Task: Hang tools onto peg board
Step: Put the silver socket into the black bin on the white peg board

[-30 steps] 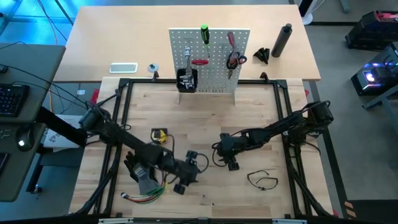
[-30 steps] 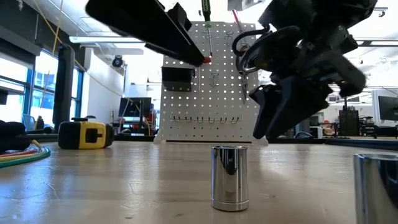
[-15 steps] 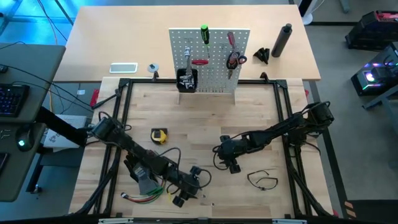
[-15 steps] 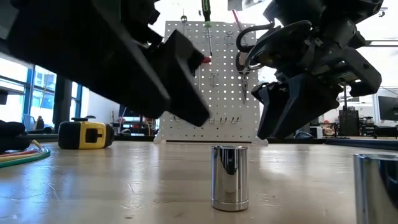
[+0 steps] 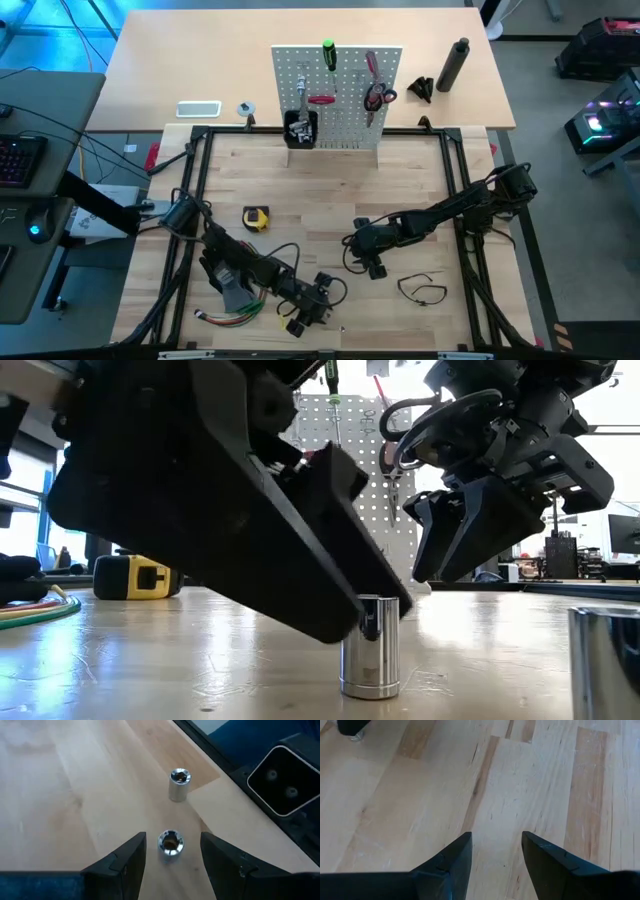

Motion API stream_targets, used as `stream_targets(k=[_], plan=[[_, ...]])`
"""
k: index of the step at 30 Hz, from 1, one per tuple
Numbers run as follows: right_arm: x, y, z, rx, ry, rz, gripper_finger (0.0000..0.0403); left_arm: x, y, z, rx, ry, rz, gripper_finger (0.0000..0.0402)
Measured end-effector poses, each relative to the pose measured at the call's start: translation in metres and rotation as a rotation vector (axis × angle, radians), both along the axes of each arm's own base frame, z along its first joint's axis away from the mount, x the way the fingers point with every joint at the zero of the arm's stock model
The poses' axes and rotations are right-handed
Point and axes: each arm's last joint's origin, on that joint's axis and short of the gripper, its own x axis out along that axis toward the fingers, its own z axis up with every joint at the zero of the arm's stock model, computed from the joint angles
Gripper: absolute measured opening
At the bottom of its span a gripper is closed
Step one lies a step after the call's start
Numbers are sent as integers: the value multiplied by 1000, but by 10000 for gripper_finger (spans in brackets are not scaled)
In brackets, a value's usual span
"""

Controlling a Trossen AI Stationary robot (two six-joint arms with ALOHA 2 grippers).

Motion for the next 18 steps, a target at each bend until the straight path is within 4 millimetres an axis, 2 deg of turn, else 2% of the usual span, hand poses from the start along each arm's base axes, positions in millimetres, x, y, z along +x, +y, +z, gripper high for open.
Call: stream_targets(k=[7, 18], plan=[[0, 1, 0, 1, -2, 4, 168, 7, -4, -12, 15, 17, 4, 176], [0, 4, 1, 2, -10, 13, 168, 7, -3, -12, 25, 14, 22, 93]])
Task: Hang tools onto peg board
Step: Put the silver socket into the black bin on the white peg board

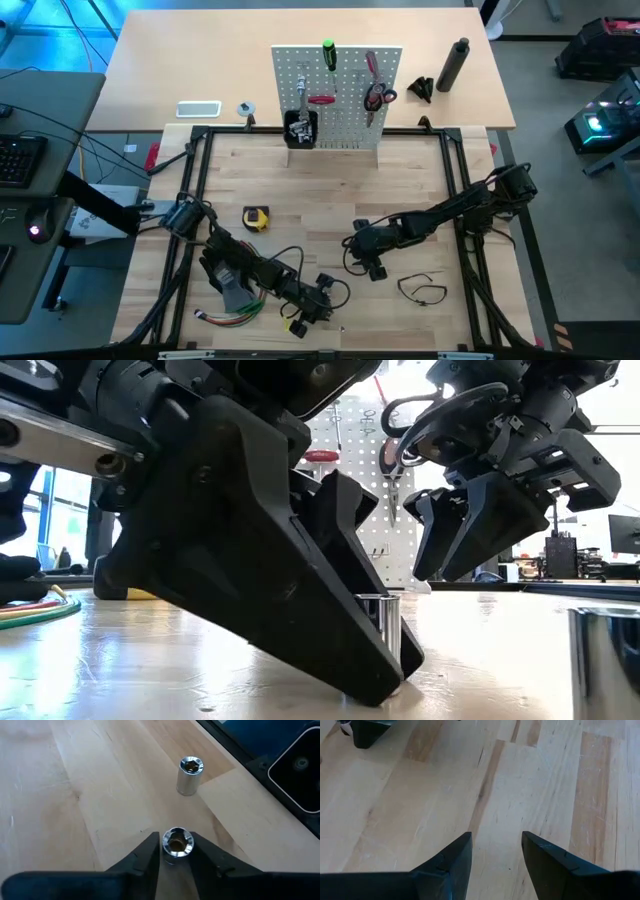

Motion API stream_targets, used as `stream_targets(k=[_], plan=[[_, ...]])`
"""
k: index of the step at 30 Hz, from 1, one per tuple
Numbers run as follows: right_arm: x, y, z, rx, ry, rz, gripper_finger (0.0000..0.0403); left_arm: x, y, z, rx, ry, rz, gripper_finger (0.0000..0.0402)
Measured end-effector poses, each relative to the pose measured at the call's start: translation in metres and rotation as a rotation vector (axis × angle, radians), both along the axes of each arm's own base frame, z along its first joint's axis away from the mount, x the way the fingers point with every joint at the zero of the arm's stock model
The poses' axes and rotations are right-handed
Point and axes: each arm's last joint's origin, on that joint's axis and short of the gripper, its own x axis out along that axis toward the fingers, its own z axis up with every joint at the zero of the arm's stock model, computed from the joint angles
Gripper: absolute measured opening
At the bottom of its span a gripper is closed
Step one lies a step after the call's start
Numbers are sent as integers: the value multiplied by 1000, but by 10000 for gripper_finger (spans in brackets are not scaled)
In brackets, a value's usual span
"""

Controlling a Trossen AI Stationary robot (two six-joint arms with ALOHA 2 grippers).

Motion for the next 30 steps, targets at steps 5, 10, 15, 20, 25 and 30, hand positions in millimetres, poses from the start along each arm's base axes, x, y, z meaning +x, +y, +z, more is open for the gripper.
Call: stream_targets(k=[5, 10, 15, 20, 25, 30], plan=[[0, 0, 0, 0, -1, 0, 168, 0, 1, 0, 2, 0, 0, 59], [0, 0, 0, 0, 0, 0, 168, 0, 11, 3, 34, 47, 28, 58], [0, 0, 0, -10, -3, 13, 168, -3, 32, 16, 159, 103, 79, 58], [0, 0, 0, -11, -3, 14, 168, -11, 64, 41, 344, 162, 167, 58], [0, 0, 0, -11, -4, 14, 168, -19, 102, 78, 490, 177, 264, 58], [0, 0, 0, -11, -5, 14, 168, -32, 143, 127, 608, 113, 385, 58]])
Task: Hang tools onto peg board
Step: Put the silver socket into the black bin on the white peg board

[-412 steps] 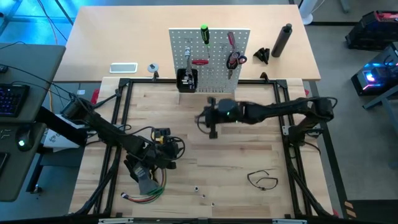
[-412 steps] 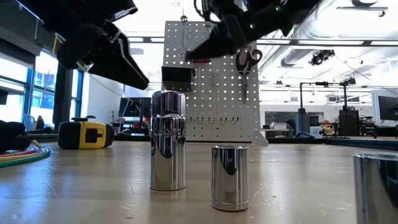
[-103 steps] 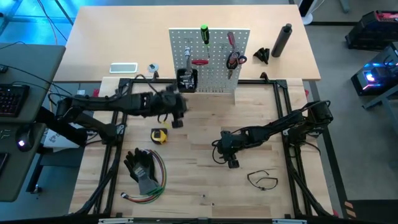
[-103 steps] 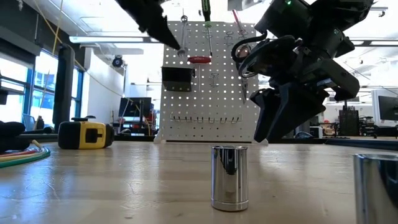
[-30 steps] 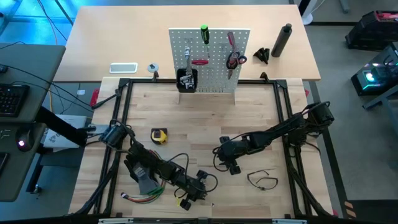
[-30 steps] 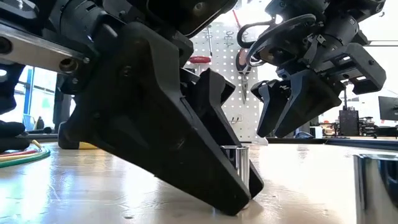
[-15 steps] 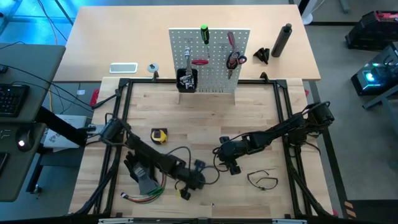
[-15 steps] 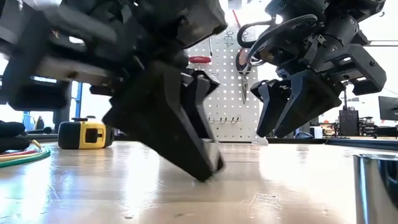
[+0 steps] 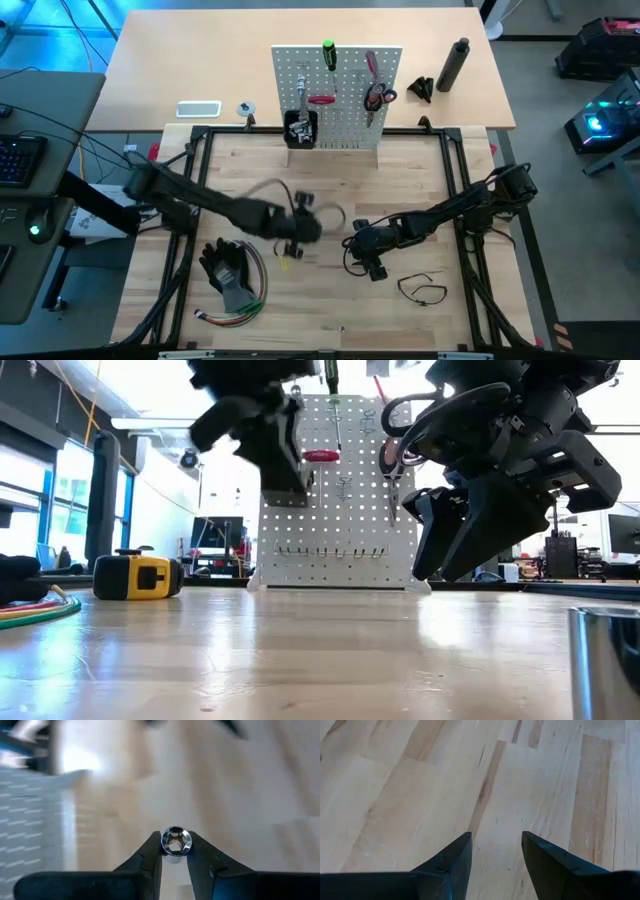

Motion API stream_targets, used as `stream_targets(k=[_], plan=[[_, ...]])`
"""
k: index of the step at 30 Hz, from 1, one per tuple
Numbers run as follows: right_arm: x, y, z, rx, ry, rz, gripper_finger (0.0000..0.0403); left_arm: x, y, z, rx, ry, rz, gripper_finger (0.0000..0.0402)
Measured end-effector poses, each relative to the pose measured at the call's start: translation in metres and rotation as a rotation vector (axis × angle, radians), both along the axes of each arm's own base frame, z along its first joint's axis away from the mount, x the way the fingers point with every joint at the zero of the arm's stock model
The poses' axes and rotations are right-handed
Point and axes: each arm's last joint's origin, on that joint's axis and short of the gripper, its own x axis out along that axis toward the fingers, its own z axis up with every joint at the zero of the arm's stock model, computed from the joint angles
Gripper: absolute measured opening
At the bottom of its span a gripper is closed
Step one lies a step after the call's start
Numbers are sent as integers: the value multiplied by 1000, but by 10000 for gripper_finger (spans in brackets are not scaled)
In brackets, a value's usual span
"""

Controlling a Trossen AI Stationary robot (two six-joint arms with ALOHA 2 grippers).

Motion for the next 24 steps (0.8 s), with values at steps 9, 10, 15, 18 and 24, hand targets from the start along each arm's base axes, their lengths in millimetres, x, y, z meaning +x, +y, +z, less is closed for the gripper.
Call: stream_targets(k=[9, 10, 15, 18, 24], plan=[[-2, -1, -4, 1, -23, 6, 168, -38, 77, 87, 153, -245, 198, 58], [-2, -1, -4, 1, -28, 5, 168, -42, 85, 95, 162, -277, 222, 58], [-3, -1, -5, -14, -44, -11, 168, -56, 126, 114, 164, -372, 318, 58], [-2, -2, -5, -17, -49, -15, 168, -59, 148, 114, 121, -388, 344, 58], [-2, -2, -5, -18, -50, -22, 168, -57, 180, 101, 102, -340, 405, 58]])
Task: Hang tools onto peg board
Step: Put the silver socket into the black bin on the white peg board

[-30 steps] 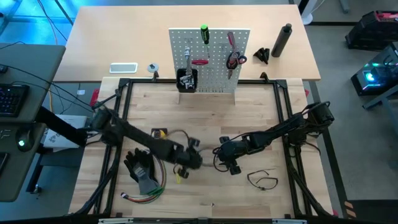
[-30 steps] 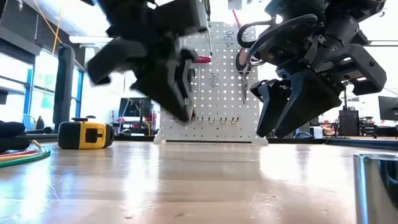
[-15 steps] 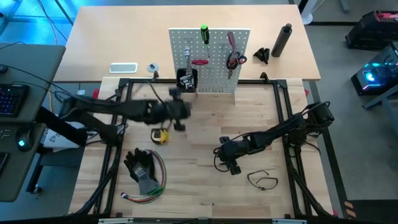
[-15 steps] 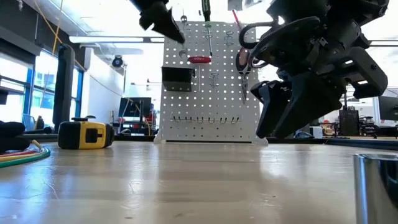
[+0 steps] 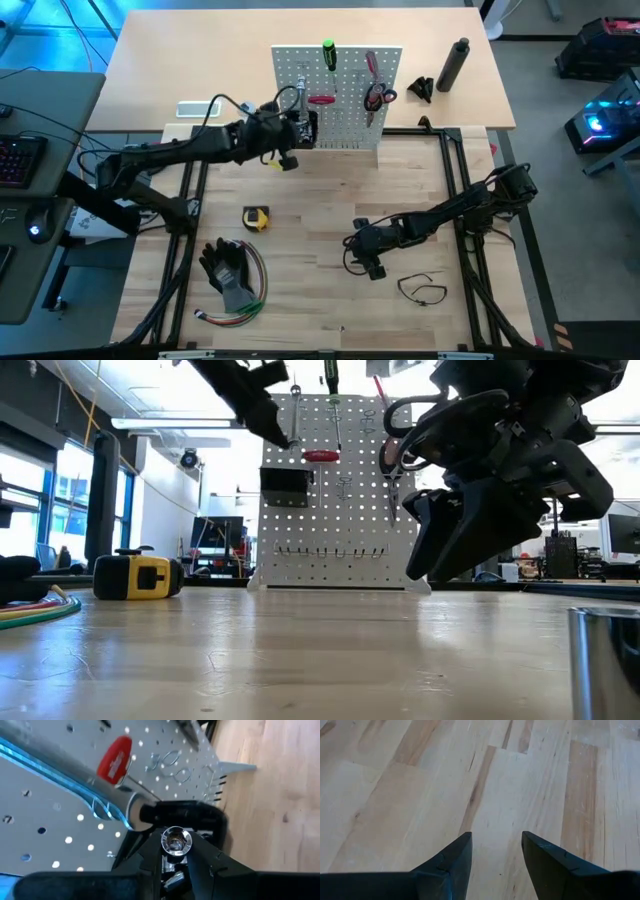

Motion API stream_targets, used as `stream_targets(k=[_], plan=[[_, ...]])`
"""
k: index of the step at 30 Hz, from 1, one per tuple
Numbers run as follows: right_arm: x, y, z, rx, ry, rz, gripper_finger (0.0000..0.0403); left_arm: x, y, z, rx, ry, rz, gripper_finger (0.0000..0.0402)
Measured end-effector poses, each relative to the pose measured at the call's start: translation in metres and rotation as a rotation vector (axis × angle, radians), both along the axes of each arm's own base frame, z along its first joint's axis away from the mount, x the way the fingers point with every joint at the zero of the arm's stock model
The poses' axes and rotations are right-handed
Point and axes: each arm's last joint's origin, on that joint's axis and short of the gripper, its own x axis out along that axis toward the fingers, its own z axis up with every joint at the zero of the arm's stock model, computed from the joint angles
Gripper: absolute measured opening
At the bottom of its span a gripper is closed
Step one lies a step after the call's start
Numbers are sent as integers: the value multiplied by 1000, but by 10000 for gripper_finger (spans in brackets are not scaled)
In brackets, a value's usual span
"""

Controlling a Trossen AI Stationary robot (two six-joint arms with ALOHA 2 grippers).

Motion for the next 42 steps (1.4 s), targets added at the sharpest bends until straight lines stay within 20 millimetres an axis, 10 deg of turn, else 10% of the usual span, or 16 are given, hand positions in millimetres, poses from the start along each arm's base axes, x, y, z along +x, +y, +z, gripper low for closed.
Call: stream_targets(k=[16, 42], plan=[[0, 0, 0, 4, 1, -5, 168, 3, 36, -24, -119, 29, -3, 75], [0, 0, 0, 19, 10, -25, 168, 4, 24, -15, -136, -33, -16, 149]])
